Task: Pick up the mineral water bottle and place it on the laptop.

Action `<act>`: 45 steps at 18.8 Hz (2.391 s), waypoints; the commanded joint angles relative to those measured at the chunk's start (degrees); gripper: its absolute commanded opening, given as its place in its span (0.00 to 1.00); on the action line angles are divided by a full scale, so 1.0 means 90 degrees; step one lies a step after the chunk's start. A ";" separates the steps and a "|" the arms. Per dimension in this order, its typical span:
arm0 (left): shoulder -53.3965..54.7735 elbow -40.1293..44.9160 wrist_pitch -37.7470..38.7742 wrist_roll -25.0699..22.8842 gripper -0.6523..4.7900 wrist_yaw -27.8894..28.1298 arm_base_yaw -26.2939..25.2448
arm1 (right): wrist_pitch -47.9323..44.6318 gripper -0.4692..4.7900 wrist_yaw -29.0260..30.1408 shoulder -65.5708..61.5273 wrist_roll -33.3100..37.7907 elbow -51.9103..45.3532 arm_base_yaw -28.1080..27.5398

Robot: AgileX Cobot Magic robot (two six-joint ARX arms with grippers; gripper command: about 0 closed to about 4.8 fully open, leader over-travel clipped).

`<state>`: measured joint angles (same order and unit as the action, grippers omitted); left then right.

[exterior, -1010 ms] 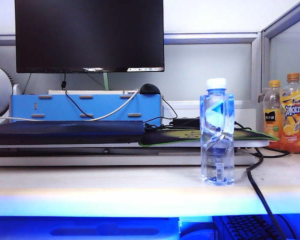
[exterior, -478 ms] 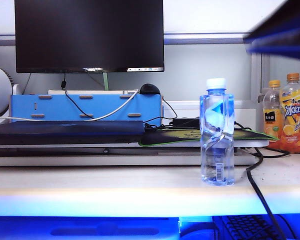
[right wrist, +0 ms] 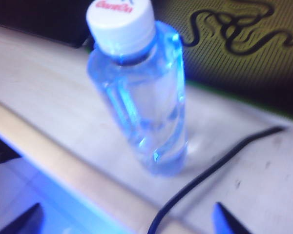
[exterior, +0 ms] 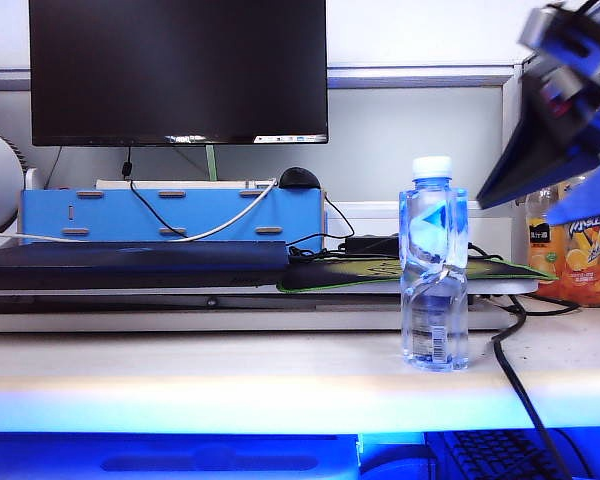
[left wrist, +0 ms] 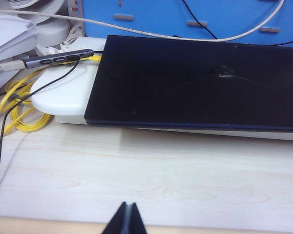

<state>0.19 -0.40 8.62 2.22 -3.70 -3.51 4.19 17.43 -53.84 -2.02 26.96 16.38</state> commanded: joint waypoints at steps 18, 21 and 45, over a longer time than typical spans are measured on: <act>-0.0015 0.0000 0.0007 -0.0010 0.12 -0.0019 0.0000 | -0.2788 1.00 -0.0432 -0.2858 -0.0119 0.0542 0.0386; -0.0015 0.0000 0.0007 -0.0007 0.12 -0.0019 0.0000 | -0.2832 1.00 -0.0444 -0.3172 -0.0117 0.0789 0.0410; -0.0015 0.0000 0.0007 -0.0007 0.12 -0.0019 0.0000 | -0.2183 0.09 0.0262 -0.3432 -0.0112 0.3024 0.0493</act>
<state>0.19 -0.40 8.62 2.22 -3.70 -3.49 -14.04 19.03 -85.52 -3.05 51.72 20.49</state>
